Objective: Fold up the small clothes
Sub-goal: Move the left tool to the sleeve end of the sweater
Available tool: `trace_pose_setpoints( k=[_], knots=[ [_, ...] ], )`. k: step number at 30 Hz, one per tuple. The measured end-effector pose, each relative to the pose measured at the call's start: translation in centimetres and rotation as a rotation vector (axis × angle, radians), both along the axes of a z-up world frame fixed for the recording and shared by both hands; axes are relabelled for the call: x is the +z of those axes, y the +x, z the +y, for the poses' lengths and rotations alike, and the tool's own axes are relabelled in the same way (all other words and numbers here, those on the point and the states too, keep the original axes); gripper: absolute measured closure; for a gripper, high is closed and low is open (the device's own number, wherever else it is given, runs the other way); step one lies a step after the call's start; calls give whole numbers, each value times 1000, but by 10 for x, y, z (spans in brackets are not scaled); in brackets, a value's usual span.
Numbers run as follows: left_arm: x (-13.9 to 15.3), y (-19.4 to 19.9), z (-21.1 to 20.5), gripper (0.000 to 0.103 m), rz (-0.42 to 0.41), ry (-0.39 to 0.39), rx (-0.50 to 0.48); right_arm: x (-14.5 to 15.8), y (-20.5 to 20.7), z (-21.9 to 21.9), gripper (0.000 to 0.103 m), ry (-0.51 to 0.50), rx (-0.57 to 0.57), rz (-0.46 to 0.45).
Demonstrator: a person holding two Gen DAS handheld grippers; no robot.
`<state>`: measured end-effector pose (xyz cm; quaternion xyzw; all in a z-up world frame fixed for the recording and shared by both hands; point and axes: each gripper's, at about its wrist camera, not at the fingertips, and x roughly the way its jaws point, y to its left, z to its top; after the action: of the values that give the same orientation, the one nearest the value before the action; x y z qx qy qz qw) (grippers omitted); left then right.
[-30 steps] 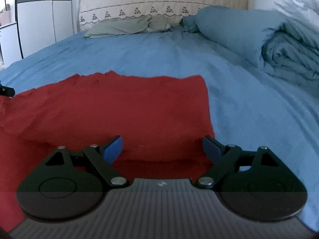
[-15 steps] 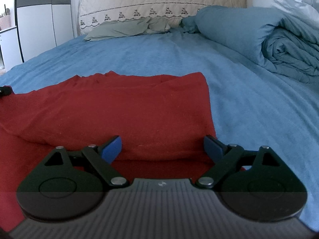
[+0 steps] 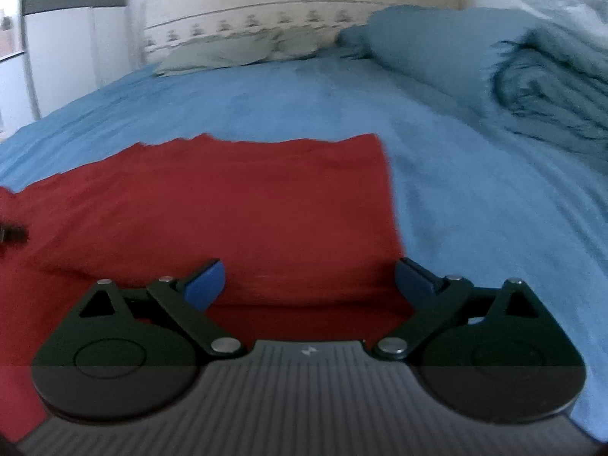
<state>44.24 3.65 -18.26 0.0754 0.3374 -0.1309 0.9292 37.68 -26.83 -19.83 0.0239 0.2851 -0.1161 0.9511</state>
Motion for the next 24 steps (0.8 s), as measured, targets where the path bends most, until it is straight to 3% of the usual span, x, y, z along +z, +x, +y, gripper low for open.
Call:
trace_pose_setpoints(
  k=[2,5,8,12,16,21,24],
  knots=[
    [11,-10,5,11,2,-15,20,1,-2,-5,0,6,-65,12],
    [38,-31,17,10,-26,-46,43,19,-21,-5,0,30,-53,-49],
    [73,-69,37,0,-86,-76,87,52,-48,20,0,-25,30,-110],
    [115,-105,70,0,-125,-121,113,98,-86,53,0,-9,151,-178],
    [141,-125,117,0,-111,-166,180,130,-112,85,0,24,258,-172],
    [140,-138,200,0,-98,-167,391,141,-142,130,0,22,389,-156],
    [117,-140,261,1,-66,-282,496,134,-150,155,0,50,391,-132]
  ],
)
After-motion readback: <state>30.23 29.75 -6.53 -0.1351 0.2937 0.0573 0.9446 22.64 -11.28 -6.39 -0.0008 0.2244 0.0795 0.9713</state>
